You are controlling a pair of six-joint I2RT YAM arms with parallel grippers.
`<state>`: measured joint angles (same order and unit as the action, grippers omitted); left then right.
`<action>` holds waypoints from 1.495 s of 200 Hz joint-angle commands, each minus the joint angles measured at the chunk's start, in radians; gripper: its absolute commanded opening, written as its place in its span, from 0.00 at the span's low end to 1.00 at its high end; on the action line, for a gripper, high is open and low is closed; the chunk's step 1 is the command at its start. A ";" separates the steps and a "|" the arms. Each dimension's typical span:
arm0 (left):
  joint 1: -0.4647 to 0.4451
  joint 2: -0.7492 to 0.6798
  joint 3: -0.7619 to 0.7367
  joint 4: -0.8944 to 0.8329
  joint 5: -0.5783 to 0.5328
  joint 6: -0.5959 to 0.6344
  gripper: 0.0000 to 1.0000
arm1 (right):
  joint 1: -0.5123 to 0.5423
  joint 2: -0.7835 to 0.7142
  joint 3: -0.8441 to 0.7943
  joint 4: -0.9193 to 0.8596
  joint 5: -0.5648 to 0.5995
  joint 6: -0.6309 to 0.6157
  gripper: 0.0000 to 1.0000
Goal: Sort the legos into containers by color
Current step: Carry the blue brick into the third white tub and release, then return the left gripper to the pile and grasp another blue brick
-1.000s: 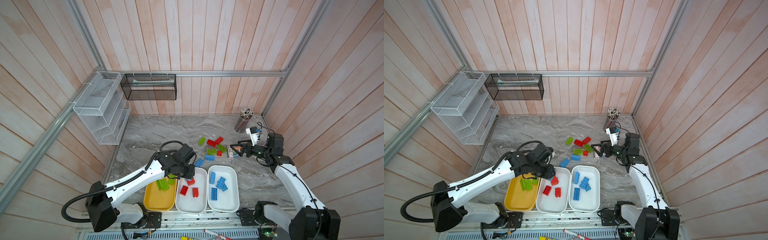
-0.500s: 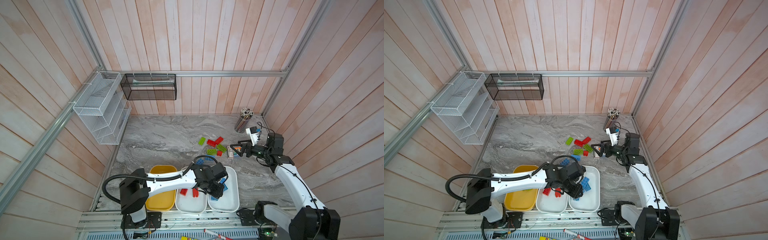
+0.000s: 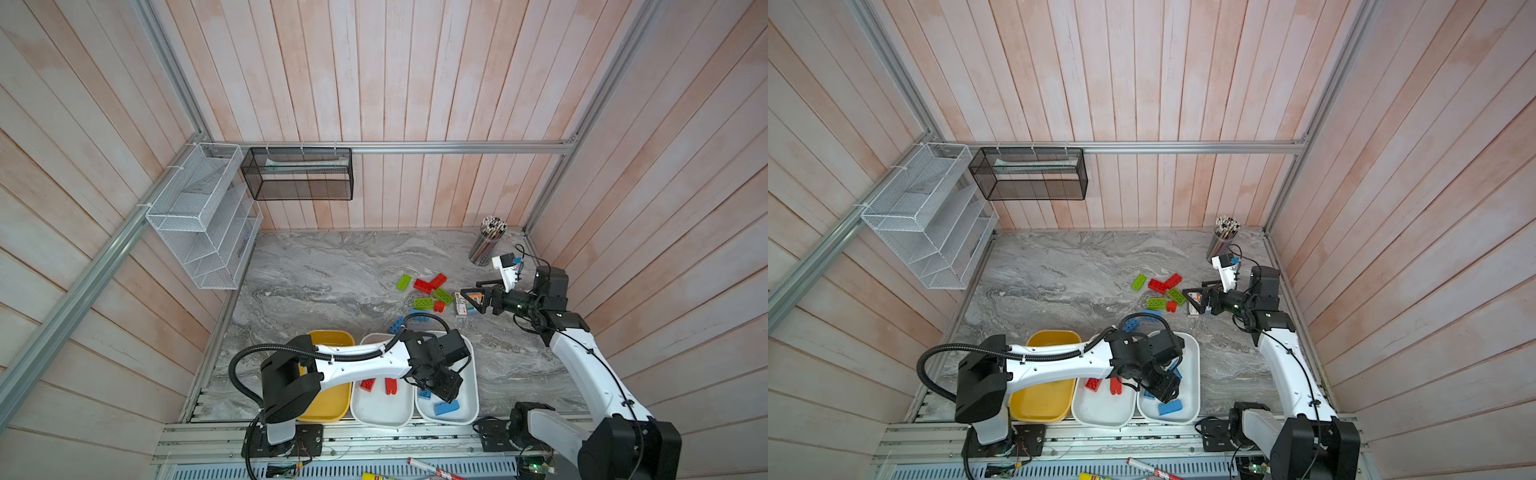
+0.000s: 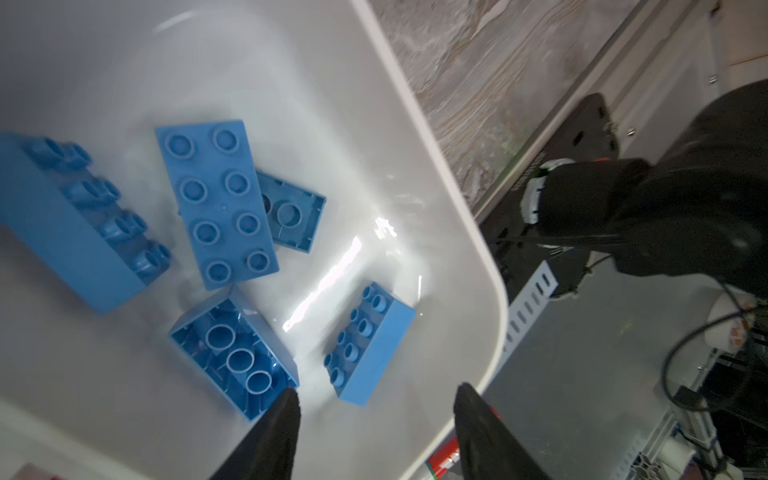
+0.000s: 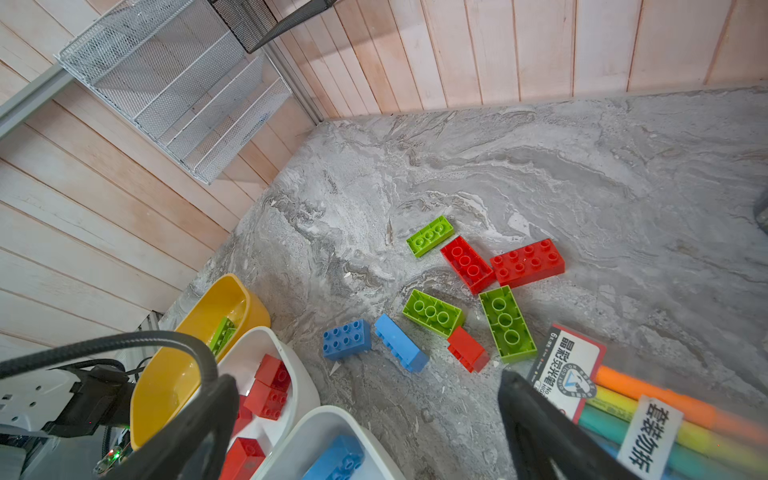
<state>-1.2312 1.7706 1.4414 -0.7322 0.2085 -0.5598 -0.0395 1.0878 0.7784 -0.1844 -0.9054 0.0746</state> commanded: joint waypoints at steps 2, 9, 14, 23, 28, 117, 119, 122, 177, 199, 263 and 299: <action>0.085 -0.085 0.039 -0.078 -0.056 0.093 0.62 | 0.006 -0.019 -0.004 -0.015 0.001 -0.013 0.98; 0.118 -0.095 0.035 -0.090 -0.084 0.118 0.62 | 0.006 -0.018 -0.004 -0.015 -0.001 -0.012 0.98; 0.144 -0.097 0.035 -0.102 -0.095 0.141 0.62 | 0.006 -0.019 -0.004 -0.014 0.000 -0.011 0.98; 0.193 -0.091 0.042 -0.126 -0.113 0.179 0.62 | 0.006 -0.020 -0.002 -0.013 -0.002 -0.010 0.98; 0.217 -0.084 0.044 -0.133 -0.129 0.200 0.62 | 0.006 -0.020 -0.001 -0.011 -0.003 -0.007 0.98; 0.481 0.157 0.108 -0.066 -0.138 0.476 0.62 | 0.006 -0.009 -0.008 0.011 -0.001 0.005 0.98; 0.484 0.163 0.110 -0.065 -0.138 0.477 0.62 | 0.005 -0.007 -0.007 0.010 0.000 0.004 0.98; 0.486 0.174 0.114 -0.063 -0.137 0.497 0.62 | 0.007 -0.006 -0.007 0.011 0.000 0.003 0.98; 0.492 0.313 0.147 -0.029 -0.129 0.556 0.61 | 0.004 0.005 -0.006 0.003 0.006 -0.010 0.98; 0.492 0.343 0.156 -0.028 -0.113 0.566 0.61 | 0.003 0.012 -0.008 0.004 0.006 -0.010 0.98; 0.490 0.384 0.153 -0.021 -0.137 0.571 0.54 | 0.001 0.026 -0.008 0.009 0.007 -0.009 0.98; 0.490 0.376 0.152 -0.051 -0.179 0.588 0.44 | -0.001 0.026 -0.008 0.008 0.007 -0.012 0.98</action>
<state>-0.7387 2.1254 1.5799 -0.7620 0.0696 0.0086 -0.0399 1.1080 0.7784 -0.1810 -0.9020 0.0753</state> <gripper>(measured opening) 0.452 0.981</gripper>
